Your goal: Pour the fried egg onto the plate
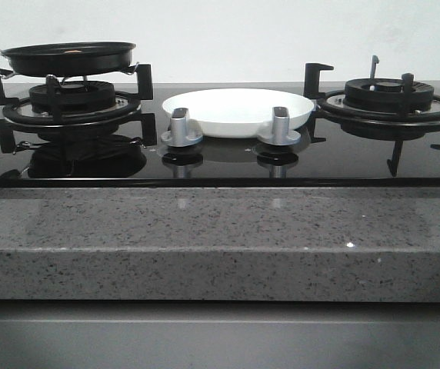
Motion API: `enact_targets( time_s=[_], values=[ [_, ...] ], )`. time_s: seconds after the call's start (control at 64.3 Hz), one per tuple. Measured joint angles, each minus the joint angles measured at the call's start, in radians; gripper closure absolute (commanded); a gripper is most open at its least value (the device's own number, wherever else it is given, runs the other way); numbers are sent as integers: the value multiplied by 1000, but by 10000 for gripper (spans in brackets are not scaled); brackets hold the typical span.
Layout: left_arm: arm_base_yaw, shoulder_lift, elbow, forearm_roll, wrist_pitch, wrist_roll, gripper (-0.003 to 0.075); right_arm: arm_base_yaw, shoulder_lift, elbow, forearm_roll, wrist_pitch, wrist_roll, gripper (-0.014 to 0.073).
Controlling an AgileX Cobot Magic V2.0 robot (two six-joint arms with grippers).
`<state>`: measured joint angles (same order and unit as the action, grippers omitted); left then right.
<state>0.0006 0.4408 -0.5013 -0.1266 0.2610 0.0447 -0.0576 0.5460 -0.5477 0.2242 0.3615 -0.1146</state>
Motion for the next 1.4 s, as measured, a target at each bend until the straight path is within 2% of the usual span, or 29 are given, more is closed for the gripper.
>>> enact_targets(
  time_s=[0.124,0.342,0.575,0.731,0.948,1.399],
  values=[
    [0,0,0,0,0,0,93,0,166,-93,14,24,0,-48],
    [0,0,0,0,0,0,94,74,413,-244,17,65,0,131],
    [0,0,0,0,0,0,93,192,688,-450,17,119,0,150],
    [0,0,0,0,0,0,94,222,874,-643,17,214,-9,158],
    [0,0,0,1,0,0,94,226,1103,-922,17,393,-23,314],
    [0,0,0,1,0,0,93,226,1487,-1423,59,723,-50,318]
  ],
)
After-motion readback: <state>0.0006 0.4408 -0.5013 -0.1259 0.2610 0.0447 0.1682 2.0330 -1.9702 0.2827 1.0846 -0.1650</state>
